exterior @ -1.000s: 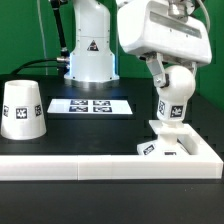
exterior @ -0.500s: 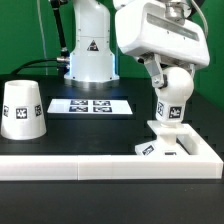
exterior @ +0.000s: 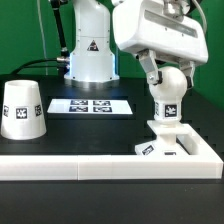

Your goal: Assemble lamp

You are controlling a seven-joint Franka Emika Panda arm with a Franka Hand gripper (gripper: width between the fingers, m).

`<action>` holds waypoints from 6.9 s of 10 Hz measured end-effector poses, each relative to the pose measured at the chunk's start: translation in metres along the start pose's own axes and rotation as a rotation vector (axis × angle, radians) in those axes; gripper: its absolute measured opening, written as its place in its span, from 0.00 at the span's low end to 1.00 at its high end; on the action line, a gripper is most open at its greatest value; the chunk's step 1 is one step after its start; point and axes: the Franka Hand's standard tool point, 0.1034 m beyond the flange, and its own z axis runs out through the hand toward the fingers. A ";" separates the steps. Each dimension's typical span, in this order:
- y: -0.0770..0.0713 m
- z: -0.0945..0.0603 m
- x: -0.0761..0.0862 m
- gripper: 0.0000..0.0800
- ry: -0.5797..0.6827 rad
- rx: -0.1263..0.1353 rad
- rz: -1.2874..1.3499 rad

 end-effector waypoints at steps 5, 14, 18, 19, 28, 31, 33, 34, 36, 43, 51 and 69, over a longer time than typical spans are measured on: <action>-0.002 -0.009 -0.003 0.87 -0.011 0.006 -0.001; -0.016 0.004 -0.002 0.87 -0.352 0.187 0.029; -0.010 0.005 -0.006 0.87 -0.349 0.188 0.014; -0.008 0.006 -0.008 0.87 -0.349 0.188 0.009; -0.014 0.006 -0.005 0.72 -0.387 0.095 0.534; -0.010 0.008 -0.005 0.72 -0.380 0.048 0.746; -0.007 0.008 -0.006 0.72 -0.385 0.024 0.865; -0.007 0.008 -0.006 0.72 -0.387 0.017 0.903; -0.005 0.007 -0.007 0.72 -0.395 -0.016 1.110; -0.015 0.009 -0.005 0.72 -0.483 -0.104 1.782; -0.023 0.015 0.006 0.87 -0.439 -0.016 1.572; -0.018 0.017 0.007 0.87 -0.293 0.197 0.012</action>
Offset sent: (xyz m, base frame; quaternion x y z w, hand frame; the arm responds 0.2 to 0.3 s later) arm 0.0000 0.0000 0.0000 0.0000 0.0000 0.0000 1.0000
